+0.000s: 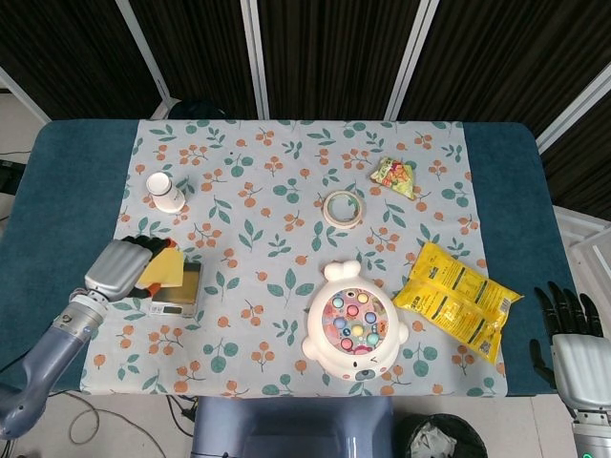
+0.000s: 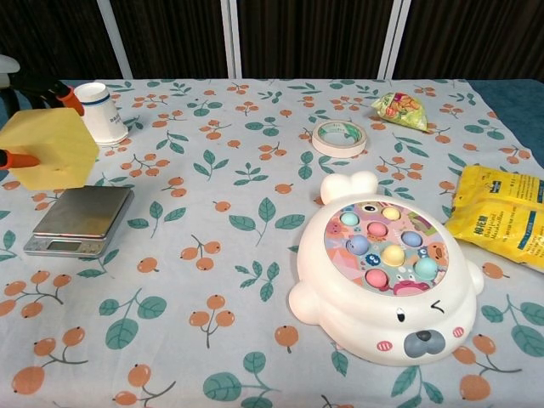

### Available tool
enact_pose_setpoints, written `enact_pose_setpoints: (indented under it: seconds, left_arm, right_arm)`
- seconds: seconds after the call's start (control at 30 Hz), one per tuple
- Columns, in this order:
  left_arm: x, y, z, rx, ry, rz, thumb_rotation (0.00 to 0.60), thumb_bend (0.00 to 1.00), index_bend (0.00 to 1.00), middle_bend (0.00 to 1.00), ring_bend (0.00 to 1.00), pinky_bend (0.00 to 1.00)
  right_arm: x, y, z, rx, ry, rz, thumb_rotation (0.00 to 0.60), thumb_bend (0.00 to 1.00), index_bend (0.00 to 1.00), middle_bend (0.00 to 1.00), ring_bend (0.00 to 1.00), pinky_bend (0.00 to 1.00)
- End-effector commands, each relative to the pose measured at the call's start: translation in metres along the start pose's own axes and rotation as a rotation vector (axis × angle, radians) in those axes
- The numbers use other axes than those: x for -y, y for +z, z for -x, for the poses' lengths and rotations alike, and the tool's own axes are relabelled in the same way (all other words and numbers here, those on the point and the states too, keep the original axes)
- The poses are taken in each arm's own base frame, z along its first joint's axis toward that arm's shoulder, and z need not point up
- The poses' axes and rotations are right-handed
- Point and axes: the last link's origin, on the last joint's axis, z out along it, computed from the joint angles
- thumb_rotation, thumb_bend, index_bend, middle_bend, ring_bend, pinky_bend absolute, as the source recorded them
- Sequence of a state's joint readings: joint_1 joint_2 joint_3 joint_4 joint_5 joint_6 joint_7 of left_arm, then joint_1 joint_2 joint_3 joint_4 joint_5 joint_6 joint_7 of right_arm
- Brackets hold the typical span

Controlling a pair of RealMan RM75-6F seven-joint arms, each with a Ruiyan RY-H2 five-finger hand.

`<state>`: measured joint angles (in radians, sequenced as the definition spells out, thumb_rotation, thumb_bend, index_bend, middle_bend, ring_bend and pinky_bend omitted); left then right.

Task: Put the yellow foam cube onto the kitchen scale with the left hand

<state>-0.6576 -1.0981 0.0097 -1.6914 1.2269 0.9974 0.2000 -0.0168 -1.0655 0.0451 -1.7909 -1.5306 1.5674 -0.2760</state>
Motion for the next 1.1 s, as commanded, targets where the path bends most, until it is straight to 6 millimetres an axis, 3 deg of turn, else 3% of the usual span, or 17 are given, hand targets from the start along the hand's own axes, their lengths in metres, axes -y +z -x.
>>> enact_pose_setpoints:
  seconds: [0.03, 0.4, 0.8, 1.1]
  left_arm:
    - [0.017, -0.006, 0.009, 0.022, -0.003, -0.021, 0.6, 0.31, 0.26, 0.36, 0.28, 0.37]
    - [0.02, 0.005, 0.028, 0.054, 0.001, 0.016, 0.6, 0.31, 0.26, 0.36, 0.28, 0.36]
    - [0.001, 0.013, 0.032, 0.046, -0.006, 0.08, 0.6, 0.3, 0.26, 0.34, 0.26, 0.34]
    - [0.0, 0.018, 0.034, 0.068, 0.019, 0.064, 0.6, 0.29, 0.25, 0.33, 0.25, 0.33]
  right_arm:
    - [0.0, 0.0, -0.001, -0.004, 0.001, 0.002, 0.6, 0.56, 0.0, 0.03, 0.02, 0.0]
    - [-0.001, 0.001, 0.002, 0.004, -0.007, 0.008, 0.6, 0.56, 0.0, 0.03, 0.02, 0.0]
    - [-0.002, 0.003, 0.003, 0.006, -0.009, 0.014, 0.6, 0.56, 0.0, 0.03, 0.02, 0.0]
    - [-0.005, 0.002, 0.001, -0.004, -0.009, 0.025, 0.6, 0.56, 0.0, 0.03, 0.02, 0.0]
